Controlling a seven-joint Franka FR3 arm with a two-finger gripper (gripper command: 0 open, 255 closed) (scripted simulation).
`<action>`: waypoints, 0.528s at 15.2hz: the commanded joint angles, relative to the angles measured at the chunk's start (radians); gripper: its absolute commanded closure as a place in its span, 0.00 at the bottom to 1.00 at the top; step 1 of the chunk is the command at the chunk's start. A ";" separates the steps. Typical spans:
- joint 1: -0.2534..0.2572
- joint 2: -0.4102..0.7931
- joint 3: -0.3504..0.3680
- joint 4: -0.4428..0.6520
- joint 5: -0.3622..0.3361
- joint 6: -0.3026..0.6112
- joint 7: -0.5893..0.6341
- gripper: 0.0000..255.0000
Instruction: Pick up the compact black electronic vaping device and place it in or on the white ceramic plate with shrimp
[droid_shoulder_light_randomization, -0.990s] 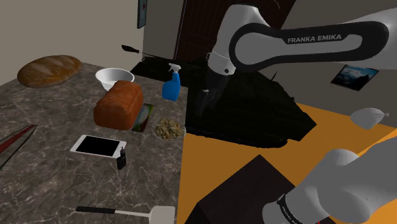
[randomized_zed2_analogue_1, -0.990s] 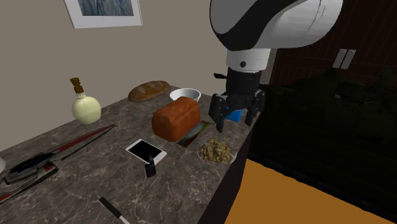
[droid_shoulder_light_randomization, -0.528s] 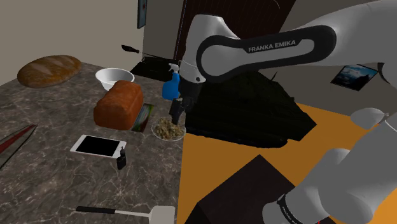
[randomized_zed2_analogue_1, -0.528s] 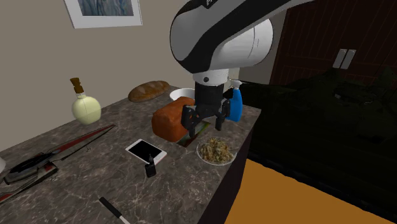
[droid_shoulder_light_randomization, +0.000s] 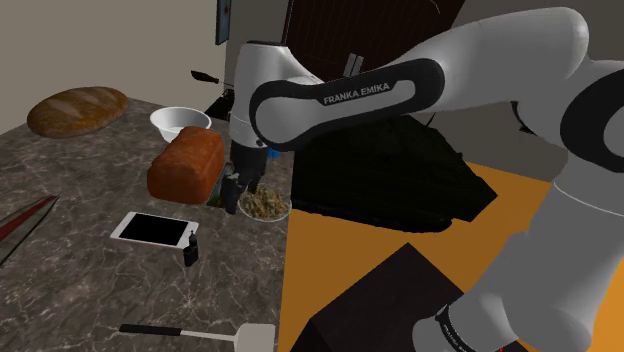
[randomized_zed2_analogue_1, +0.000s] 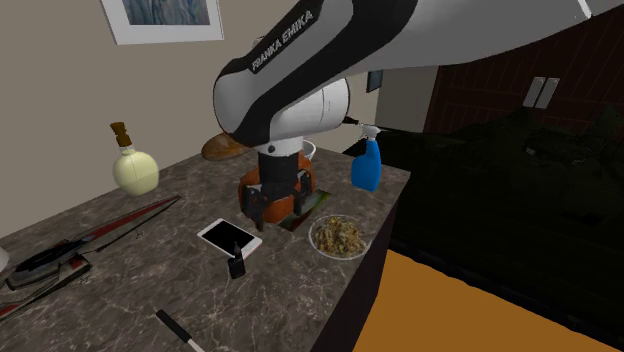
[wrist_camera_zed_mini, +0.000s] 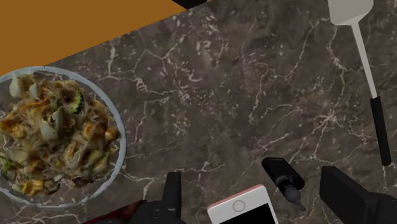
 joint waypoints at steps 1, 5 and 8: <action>0.022 0.064 0.010 0.051 -0.018 0.006 -0.002 0.00; 0.074 0.202 0.023 0.185 -0.059 -0.003 -0.004 0.00; 0.118 0.307 0.030 0.297 -0.088 -0.020 -0.010 0.00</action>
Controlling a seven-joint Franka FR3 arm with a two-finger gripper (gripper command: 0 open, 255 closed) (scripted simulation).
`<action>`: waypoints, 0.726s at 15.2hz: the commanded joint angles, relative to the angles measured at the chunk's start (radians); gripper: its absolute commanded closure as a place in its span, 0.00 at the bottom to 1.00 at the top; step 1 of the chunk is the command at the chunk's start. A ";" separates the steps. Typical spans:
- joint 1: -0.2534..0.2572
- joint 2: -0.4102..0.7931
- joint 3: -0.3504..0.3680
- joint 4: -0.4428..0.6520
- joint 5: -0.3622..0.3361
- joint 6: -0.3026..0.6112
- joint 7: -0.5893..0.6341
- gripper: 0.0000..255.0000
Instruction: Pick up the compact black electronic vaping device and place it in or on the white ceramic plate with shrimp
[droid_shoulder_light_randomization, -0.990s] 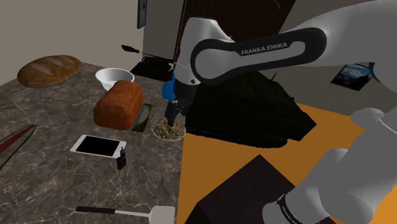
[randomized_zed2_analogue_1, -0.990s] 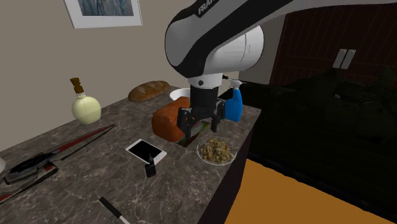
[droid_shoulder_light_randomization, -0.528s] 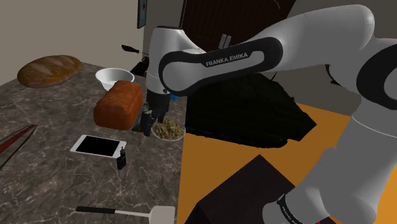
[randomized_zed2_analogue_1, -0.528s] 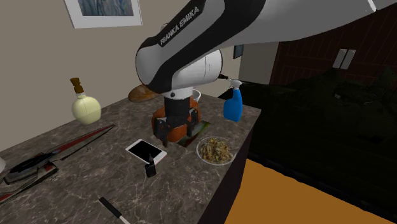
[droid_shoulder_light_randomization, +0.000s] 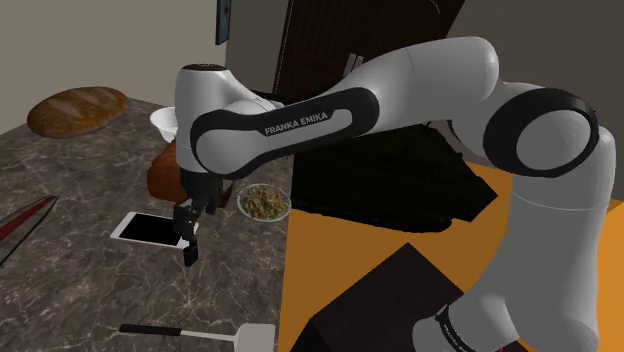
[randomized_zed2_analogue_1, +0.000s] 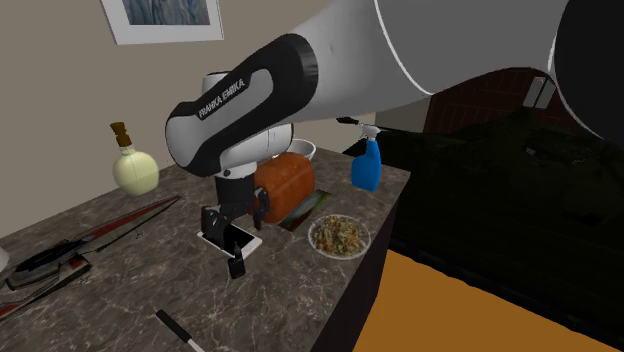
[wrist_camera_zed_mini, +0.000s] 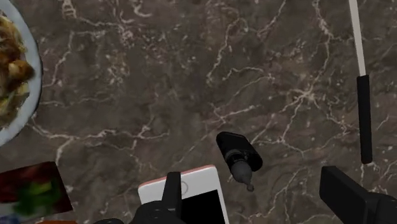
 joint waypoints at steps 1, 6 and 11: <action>0.025 0.058 0.003 0.064 -0.016 -0.011 -0.004 0.00; 0.032 0.087 -0.002 0.040 -0.024 0.042 0.001 0.00; 0.036 0.104 -0.005 0.030 -0.029 0.068 0.004 0.00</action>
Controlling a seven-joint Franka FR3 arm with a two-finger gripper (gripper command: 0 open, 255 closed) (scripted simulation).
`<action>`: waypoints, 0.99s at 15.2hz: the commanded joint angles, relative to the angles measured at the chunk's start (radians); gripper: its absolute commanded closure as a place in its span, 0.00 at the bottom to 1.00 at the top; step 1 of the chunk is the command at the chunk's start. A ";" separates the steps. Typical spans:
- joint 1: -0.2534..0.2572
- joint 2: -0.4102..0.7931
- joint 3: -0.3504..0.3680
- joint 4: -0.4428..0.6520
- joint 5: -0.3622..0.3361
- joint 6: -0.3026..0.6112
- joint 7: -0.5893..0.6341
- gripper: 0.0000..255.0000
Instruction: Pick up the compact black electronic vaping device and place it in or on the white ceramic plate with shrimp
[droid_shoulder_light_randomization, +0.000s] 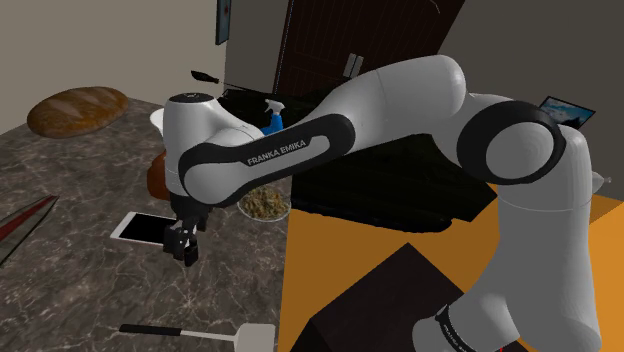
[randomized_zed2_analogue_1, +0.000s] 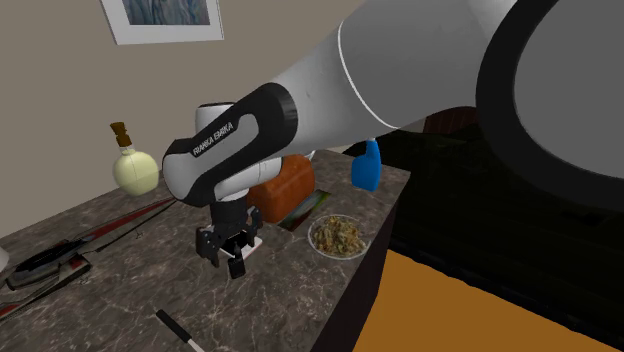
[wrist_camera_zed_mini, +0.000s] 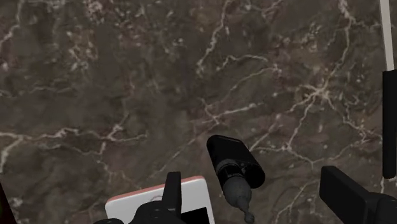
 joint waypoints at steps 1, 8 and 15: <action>0.001 0.003 0.000 0.001 -0.001 0.002 0.000 0.00; 0.001 0.003 0.000 0.001 -0.001 0.002 0.000 1.00; 0.001 0.003 0.000 0.001 -0.001 0.002 0.000 1.00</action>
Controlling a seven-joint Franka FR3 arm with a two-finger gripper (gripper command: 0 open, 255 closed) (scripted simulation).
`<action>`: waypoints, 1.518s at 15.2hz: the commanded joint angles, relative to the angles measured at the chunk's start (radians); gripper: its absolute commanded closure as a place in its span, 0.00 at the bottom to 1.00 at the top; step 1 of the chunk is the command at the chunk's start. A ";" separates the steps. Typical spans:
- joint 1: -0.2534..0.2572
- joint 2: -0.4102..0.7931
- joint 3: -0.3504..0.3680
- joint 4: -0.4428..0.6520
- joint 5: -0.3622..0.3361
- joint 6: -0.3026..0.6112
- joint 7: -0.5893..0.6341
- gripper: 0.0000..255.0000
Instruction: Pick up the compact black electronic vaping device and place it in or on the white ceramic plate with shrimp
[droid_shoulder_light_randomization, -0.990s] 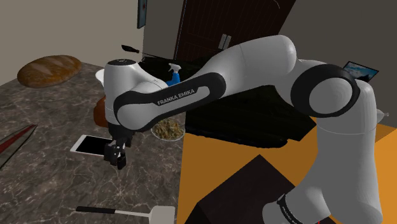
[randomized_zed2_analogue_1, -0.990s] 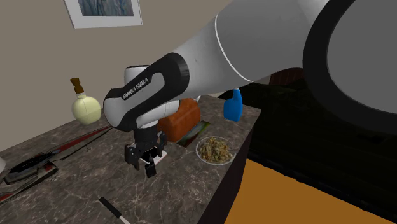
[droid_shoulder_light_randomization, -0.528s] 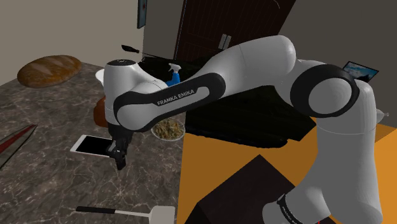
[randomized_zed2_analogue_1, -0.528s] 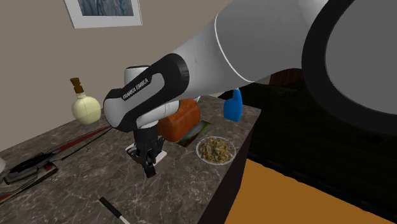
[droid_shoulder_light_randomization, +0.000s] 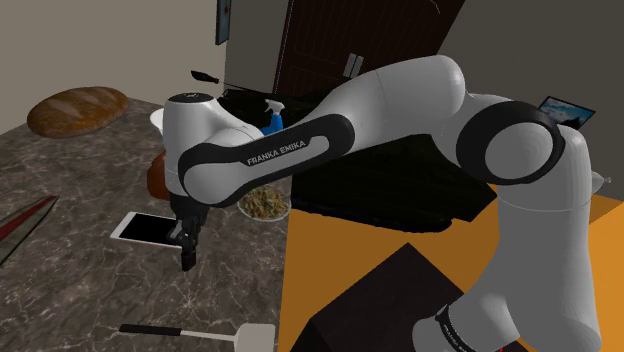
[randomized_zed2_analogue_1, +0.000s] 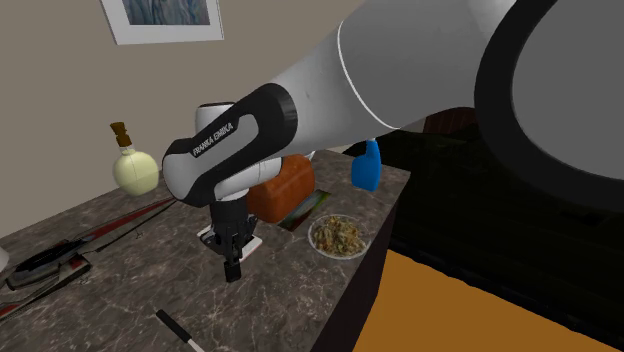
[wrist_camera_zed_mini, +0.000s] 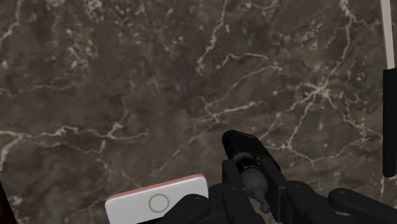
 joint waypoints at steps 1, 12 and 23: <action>-0.001 -0.007 0.001 0.001 0.002 -0.010 0.000 1.00; -0.010 -0.079 0.016 0.041 0.022 -0.120 -0.002 1.00; -0.050 -0.150 0.018 0.057 0.045 -0.208 -0.044 1.00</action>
